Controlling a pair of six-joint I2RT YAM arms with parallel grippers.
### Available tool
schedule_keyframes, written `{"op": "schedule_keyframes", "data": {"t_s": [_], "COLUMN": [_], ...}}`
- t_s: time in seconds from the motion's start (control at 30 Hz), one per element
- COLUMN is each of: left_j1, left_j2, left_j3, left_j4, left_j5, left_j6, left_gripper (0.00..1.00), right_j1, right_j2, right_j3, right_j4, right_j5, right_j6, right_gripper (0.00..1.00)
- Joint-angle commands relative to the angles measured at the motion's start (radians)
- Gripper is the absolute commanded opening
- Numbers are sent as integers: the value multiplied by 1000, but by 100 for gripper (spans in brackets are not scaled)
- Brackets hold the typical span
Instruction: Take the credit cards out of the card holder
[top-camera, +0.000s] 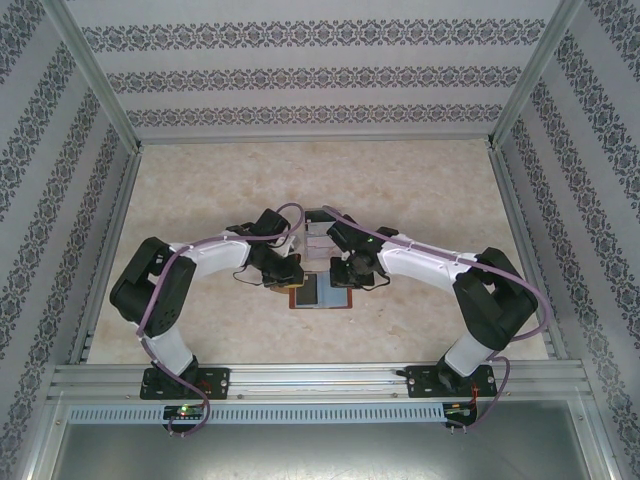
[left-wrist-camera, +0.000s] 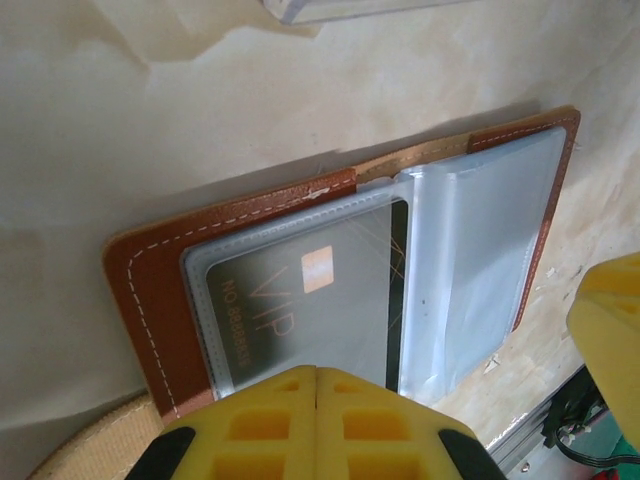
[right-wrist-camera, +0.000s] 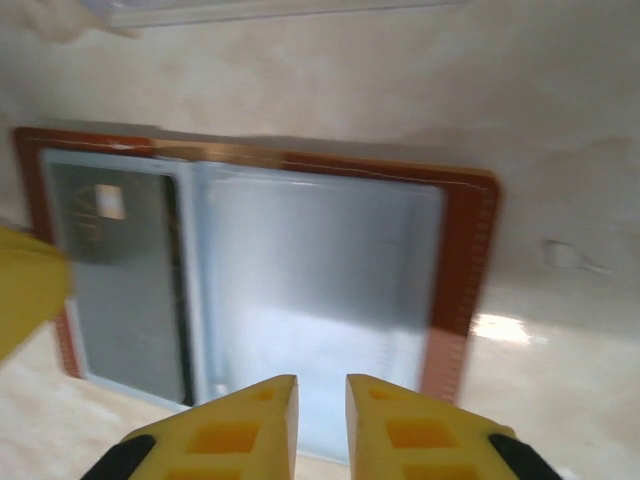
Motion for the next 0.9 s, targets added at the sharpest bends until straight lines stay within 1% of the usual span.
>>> {"op": "schedule_keyframes", "data": {"t_s": [0.0, 0.17, 0.4, 0.87], "left_j1": [-14, -13, -13, -13], "left_j2": [20, 34, 44, 39], "left_j3": [19, 9, -6, -21], "left_j4": [-15, -8, -3, 2], "left_j5": [8, 6, 3, 1], "left_j6": [14, 15, 13, 9], "left_gripper": [2, 2, 1, 1], "right_j1": [1, 16, 31, 33], "right_j2": [12, 67, 120, 162], "right_j3": [-24, -6, 22, 56], "right_j4": [120, 183, 189, 194], "right_j5": [-120, -174, -171, -186], "right_j6": [61, 87, 88, 82], "right_gripper": [17, 15, 15, 15]}}
